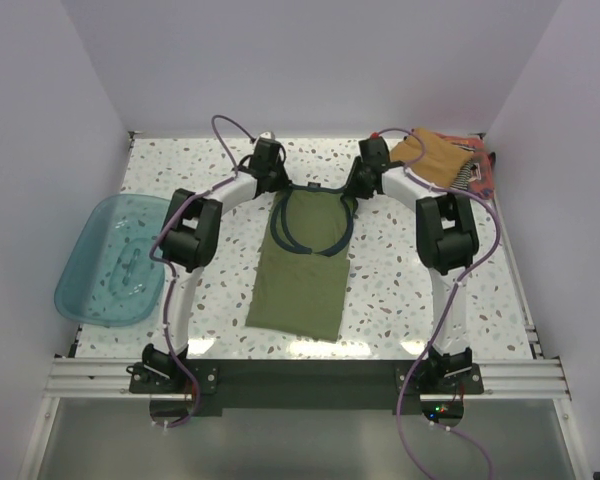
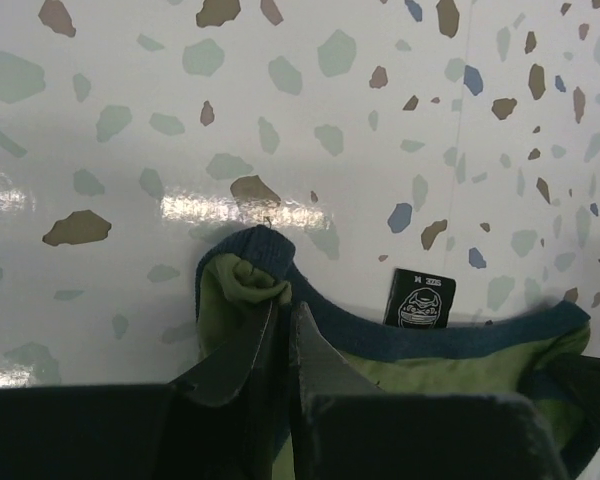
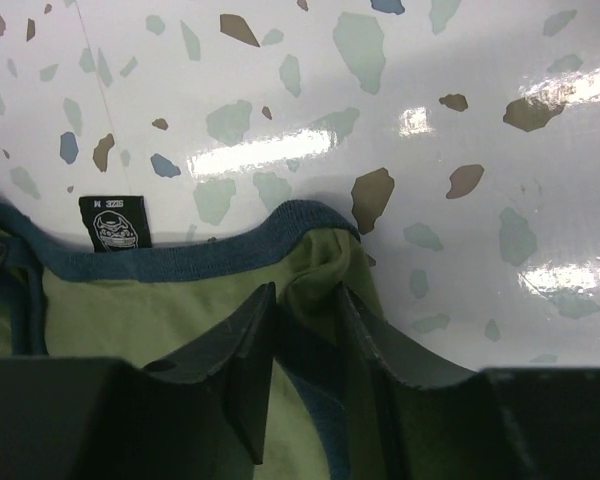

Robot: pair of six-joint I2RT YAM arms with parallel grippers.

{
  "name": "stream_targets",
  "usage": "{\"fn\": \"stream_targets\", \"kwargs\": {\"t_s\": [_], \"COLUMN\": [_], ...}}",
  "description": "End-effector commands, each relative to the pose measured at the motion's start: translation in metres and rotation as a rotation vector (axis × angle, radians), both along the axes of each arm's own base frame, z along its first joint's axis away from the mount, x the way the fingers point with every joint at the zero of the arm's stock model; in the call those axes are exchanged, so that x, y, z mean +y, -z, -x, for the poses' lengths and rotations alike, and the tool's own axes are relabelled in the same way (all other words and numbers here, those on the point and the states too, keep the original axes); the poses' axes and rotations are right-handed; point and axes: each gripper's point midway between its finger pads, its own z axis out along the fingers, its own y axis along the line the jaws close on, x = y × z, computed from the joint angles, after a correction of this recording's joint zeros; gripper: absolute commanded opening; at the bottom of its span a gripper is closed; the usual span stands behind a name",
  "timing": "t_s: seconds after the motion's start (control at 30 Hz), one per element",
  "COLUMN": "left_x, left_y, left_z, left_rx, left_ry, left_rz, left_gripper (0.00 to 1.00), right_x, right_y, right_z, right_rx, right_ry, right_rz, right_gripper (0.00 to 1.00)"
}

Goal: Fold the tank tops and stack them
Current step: Fold the tank top

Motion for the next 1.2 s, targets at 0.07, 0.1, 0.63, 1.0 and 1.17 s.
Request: {"fn": "stream_targets", "kwargs": {"t_s": [0.07, 0.1, 0.63, 1.0, 1.17], "left_x": [0.0, -0.001, 0.005, 0.004, 0.005], "left_y": [-0.003, -0.002, -0.002, -0.006, -0.007], "left_z": [-0.009, -0.009, -0.008, -0.01, -0.011], "left_rx": [-0.017, -0.017, -0.024, -0.036, -0.037], "left_ry": [-0.022, -0.021, -0.041, -0.035, -0.038], "left_rz": [-0.007, -0.01, -0.032, -0.027, -0.025], "left_gripper": [0.04, 0.04, 0.04, 0.05, 0.05], "right_x": [0.003, 0.002, -0.003, 0.0, 0.001], "right_y": [-0.022, -0.024, -0.034, -0.019, -0.006], "right_z": [-0.012, -0.013, -0.015, -0.02, -0.02], "right_rx": [-0.043, -0.046, -0.01, 0.008, 0.031], "right_ry": [0.009, 0.016, 0.161, 0.228, 0.239], "right_rz": [0.004, 0.006, -0.021, 0.061, 0.129], "right_gripper": [0.28, 0.22, 0.0, 0.0, 0.0]}}
